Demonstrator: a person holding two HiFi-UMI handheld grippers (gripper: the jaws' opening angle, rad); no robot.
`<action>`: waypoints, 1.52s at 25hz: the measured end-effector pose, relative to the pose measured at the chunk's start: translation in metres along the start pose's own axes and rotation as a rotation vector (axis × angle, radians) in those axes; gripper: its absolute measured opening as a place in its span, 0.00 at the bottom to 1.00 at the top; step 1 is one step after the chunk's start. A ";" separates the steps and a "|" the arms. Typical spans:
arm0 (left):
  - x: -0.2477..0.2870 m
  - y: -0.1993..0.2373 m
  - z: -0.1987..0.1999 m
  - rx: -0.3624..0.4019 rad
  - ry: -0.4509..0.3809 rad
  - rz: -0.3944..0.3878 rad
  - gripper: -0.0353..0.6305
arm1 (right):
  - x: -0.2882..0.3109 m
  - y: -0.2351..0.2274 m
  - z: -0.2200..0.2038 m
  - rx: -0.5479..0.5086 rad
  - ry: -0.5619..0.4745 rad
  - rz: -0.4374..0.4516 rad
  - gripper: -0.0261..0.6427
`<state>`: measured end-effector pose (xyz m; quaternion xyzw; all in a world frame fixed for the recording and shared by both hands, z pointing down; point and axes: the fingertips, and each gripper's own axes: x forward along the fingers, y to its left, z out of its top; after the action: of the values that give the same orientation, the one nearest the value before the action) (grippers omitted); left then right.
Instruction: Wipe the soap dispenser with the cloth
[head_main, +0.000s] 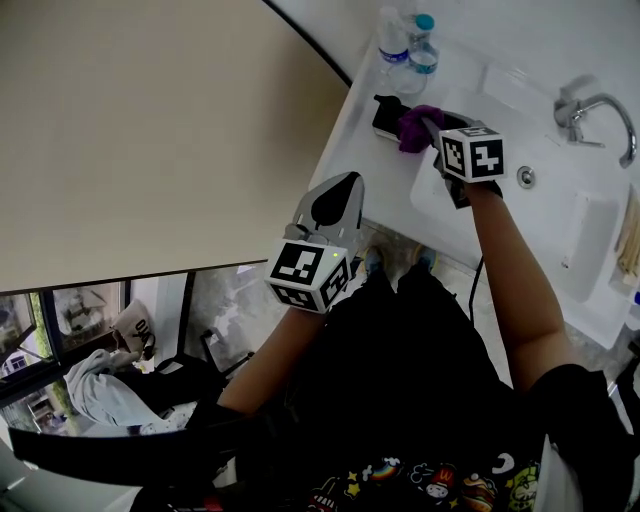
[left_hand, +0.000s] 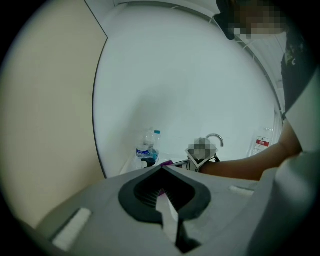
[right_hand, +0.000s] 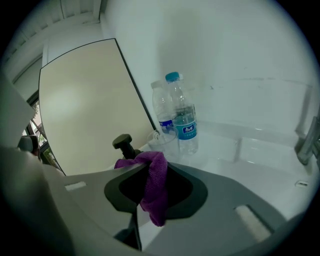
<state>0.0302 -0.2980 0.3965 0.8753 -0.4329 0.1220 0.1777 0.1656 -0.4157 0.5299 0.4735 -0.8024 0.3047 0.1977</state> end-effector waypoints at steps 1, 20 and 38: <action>0.000 -0.001 0.001 0.005 0.002 0.006 0.05 | -0.001 0.001 0.005 -0.002 -0.025 0.000 0.19; -0.019 0.020 0.005 0.004 -0.023 0.075 0.05 | -0.056 0.060 0.074 -0.177 -0.340 -0.008 0.19; -0.044 0.060 -0.001 -0.008 -0.028 0.020 0.05 | -0.014 0.115 0.061 -0.188 -0.310 -0.044 0.19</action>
<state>-0.0441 -0.2995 0.3937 0.8718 -0.4446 0.1100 0.1738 0.0693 -0.4055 0.4415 0.5118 -0.8376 0.1473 0.1216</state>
